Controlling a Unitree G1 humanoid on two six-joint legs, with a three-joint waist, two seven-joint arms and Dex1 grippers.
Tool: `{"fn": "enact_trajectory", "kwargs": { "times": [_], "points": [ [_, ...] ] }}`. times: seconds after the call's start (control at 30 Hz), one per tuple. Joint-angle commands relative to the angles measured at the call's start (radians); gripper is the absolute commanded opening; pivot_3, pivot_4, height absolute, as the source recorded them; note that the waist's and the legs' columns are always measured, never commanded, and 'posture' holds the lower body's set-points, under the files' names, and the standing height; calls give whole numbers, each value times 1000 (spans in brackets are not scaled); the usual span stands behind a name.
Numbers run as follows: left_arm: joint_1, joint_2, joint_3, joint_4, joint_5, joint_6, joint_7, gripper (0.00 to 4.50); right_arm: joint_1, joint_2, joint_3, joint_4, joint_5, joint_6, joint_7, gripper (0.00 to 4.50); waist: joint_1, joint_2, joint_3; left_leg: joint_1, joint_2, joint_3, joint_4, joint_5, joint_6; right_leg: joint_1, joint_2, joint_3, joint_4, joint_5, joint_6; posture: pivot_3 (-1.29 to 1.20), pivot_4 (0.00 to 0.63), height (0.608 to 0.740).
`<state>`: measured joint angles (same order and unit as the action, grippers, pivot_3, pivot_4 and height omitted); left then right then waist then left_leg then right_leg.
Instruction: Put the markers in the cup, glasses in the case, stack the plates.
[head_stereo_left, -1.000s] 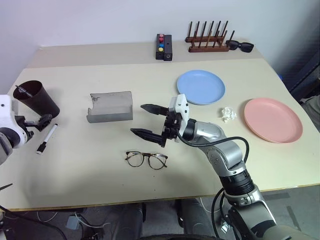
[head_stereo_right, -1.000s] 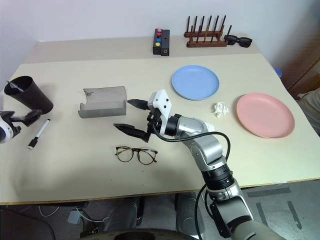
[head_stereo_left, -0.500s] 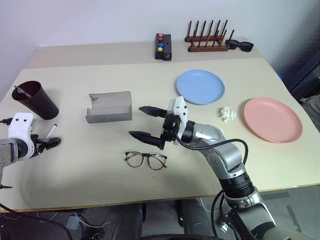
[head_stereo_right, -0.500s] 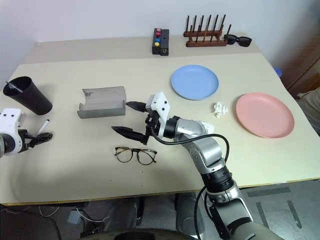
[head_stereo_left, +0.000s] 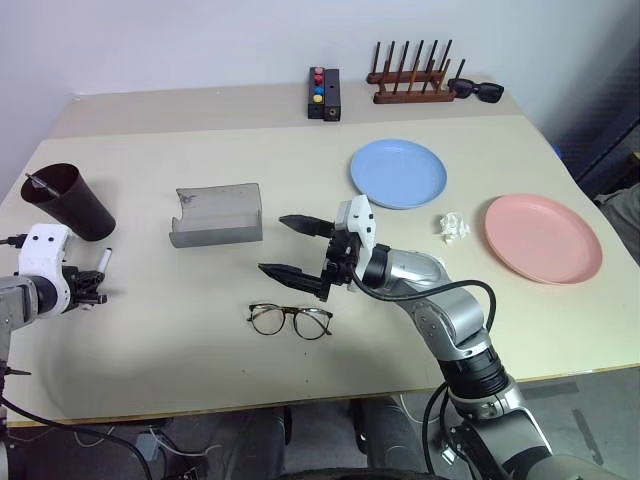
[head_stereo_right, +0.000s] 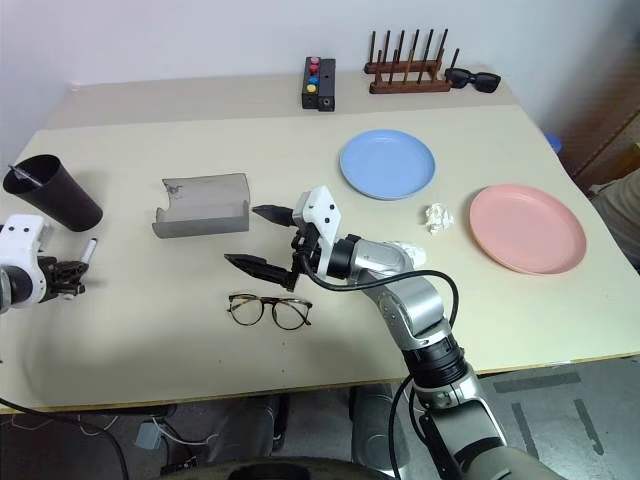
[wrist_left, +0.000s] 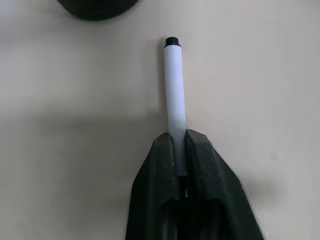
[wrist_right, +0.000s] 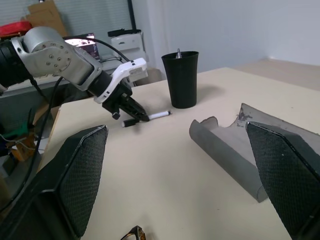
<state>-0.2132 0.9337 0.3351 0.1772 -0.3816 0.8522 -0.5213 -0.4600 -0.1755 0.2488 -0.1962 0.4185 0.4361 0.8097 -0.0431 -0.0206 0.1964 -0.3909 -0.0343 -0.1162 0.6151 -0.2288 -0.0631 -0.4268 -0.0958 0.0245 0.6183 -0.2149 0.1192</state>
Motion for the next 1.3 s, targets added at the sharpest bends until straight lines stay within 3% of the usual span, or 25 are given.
{"fn": "enact_trajectory", "kwargs": {
  "times": [0.03,0.17,0.3,0.47,0.63,0.9,1.3],
  "points": [
    [-20,-42,110,-107,-11,-137,32,31,-9,8,6,-45,21,-7,7,4500,4,0,0,0,0,0,0,0,0,0,0,0,0,0,0,0,150,739],
    [-66,-109,196,-172,-45,-237,59,31,-13,8,7,-35,18,-10,11,4500,7,-1,0,-1,0,0,0,1,-1,0,-1,0,-1,0,0,0,150,739],
    [-223,-186,247,-212,-27,-409,190,31,-24,13,11,-17,17,-17,24,4500,9,-2,-1,-1,0,0,0,1,-2,0,-1,0,-1,0,0,0,150,739],
    [-341,-198,174,-75,168,-586,385,31,-38,22,14,2,15,-27,36,4500,-1,-1,-1,0,-1,0,0,2,-3,0,0,0,-1,1,0,0,150,739],
    [-419,-220,164,103,252,-749,512,31,-47,28,14,13,11,-36,38,4500,0,-2,-1,0,-1,0,0,2,-3,0,0,0,0,1,0,0,150,739],
    [-448,-274,141,321,272,-958,564,31,-45,26,5,13,6,-42,28,4500,2,-2,-1,0,-1,0,1,2,-3,0,0,0,0,1,1,0,150,739],
    [-447,-288,123,441,273,-1038,591,31,-40,14,-5,3,10,-45,17,4500,1,-2,-1,0,-1,0,1,2,-3,0,0,0,1,1,1,0,150,739]
  ]
}}
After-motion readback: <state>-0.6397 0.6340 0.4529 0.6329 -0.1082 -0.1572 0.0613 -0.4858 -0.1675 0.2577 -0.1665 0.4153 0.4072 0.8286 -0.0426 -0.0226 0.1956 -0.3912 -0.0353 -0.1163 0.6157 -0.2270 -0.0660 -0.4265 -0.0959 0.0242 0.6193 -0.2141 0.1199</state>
